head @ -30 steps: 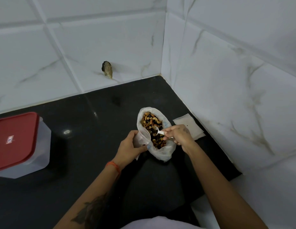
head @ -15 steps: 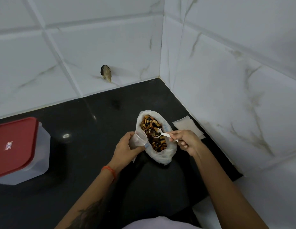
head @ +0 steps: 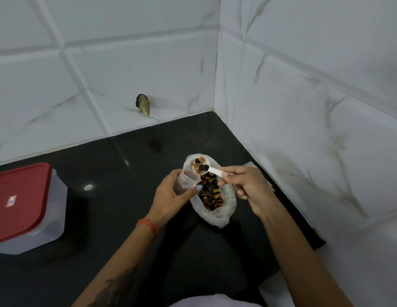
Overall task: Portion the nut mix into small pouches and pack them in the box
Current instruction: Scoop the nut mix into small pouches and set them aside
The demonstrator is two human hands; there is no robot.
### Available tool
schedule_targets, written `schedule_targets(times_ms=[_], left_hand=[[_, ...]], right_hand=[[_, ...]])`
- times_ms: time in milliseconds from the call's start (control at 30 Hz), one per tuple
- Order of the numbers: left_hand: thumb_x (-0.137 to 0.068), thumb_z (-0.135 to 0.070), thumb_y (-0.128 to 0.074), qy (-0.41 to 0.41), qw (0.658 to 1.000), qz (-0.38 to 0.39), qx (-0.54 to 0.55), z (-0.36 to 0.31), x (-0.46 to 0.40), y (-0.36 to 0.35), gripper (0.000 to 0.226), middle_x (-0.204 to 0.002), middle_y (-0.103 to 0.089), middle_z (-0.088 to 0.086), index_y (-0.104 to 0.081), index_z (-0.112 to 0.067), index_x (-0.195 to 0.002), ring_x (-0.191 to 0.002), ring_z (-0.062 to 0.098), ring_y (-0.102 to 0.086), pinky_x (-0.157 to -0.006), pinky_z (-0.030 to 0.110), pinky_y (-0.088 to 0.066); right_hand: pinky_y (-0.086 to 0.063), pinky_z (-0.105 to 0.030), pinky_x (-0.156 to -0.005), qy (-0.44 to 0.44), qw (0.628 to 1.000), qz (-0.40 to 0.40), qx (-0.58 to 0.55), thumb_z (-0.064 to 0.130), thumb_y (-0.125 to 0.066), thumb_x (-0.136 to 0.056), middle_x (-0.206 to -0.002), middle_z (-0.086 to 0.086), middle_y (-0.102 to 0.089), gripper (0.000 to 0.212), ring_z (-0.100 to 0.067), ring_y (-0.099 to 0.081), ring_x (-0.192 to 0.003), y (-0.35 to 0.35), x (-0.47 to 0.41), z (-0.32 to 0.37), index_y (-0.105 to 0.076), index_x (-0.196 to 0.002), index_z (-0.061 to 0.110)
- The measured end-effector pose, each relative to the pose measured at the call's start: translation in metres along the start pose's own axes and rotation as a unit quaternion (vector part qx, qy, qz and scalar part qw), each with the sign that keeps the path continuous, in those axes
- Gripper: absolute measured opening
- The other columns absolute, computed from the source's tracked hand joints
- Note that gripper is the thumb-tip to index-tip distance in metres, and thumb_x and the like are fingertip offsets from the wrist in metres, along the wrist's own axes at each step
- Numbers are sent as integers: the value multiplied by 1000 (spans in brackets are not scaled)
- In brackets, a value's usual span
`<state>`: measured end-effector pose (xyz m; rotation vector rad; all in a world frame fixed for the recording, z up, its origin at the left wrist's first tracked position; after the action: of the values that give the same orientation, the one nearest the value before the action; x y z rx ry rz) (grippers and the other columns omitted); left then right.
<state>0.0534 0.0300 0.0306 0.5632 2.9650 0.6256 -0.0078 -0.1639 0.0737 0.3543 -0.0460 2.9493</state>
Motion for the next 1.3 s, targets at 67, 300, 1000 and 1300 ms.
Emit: schedule_targets(times_ms=[67, 300, 1000, 1300], left_hand=[[-63, -64, -72, -8, 1000, -3, 15, -5, 0, -1, 53, -107, -64, -12, -55, -40, -107, -101, 5, -59, -90, 33, -52], [-73, -43, -77, -3, 999, -2, 50, -5, -2, -3, 42, -110, -63, -11, -52, -39, -108, -103, 6, -59, -92, 32, -51], [-67, -41, -82, -21, 992, 3, 125, -11, -2, -7, 51, -105, -65, -18, -54, -32, -109, -102, 2, -62, -91, 29, -51], [-72, -25, -79, -65, 983, -23, 171, -14, 7, -7, 47, -103, -61, -21, -52, -26, -111, -105, 7, -60, -84, 24, -52]], right_hand=[[-44, -14, -51, 69, 986, -16, 151, 13, -62, -88, -80, 3, -74, 22, 0, -56, -56, -10, 2, 5, -73, -106, 23], [-55, -33, -60, 315, 848, -89, 417, 14, -67, -85, -80, 7, -74, 26, -9, -64, -66, -15, -1, 4, -72, -105, 30], [-46, -10, -57, 178, 974, -68, 119, 11, -66, -86, -87, 6, -73, 18, 5, -60, -67, -8, 2, 7, -73, -100, 19], [-35, -20, -58, -123, 983, -135, -24, 13, -65, -86, -77, 0, -65, 7, -8, -45, -65, 3, -7, -45, -72, -88, 15]])
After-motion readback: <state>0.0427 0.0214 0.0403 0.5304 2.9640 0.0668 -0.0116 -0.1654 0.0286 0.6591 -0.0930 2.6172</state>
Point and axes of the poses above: each hand's wrist, its own x-axis away from the middle knuckle, its own y-axis out of the back of the hand, z = x × y, the point moved 3 cm from there along -x, towards the middle knuckle
